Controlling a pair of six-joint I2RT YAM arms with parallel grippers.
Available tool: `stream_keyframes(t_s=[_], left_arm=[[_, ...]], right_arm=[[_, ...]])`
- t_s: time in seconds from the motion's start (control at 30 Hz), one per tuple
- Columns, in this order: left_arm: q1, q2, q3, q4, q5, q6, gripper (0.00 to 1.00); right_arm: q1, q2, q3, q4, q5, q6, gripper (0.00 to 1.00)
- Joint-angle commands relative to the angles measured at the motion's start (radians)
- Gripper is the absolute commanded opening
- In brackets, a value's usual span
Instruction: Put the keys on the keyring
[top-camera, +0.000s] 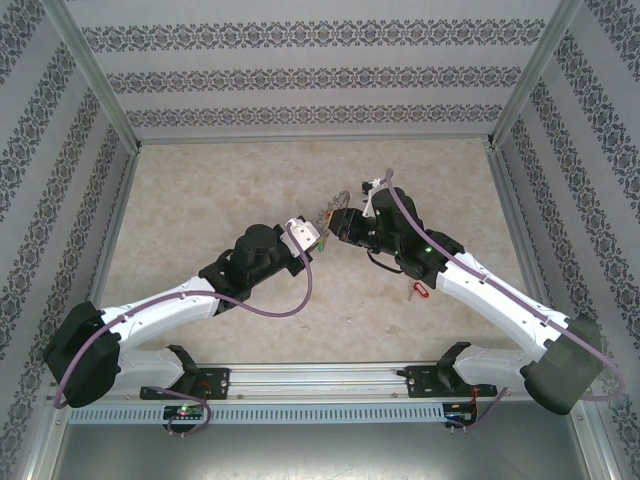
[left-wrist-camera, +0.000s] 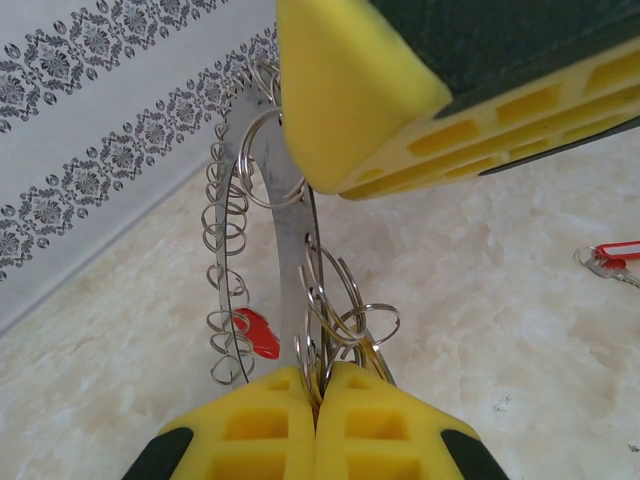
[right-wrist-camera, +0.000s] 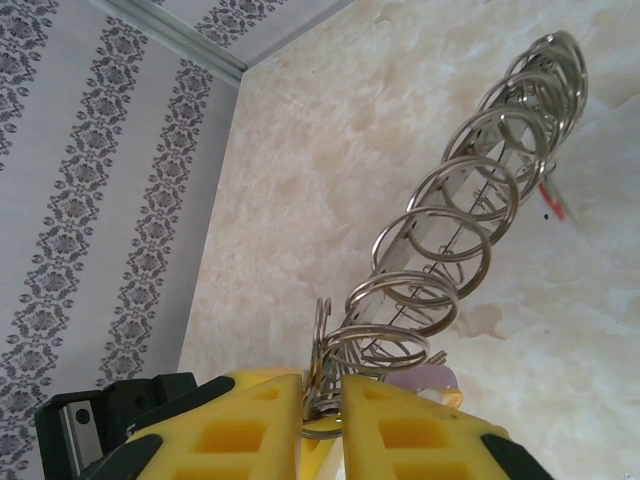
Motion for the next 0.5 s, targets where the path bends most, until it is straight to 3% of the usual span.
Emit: stream_keyframes(t_s=[0.0,0.47], left_arm=[[-0.014,-0.005,0.04,0.031,0.001,0.0,0.0],[-0.014,-0.004,0.04,0.029,0.007,-0.003,0.0]], right_arm=[[0.01,-0.013,0.033,-0.007,0.039,-0.005,0.21],[0.009,-0.024,0.029,0.01,0.045,0.015,0.17]])
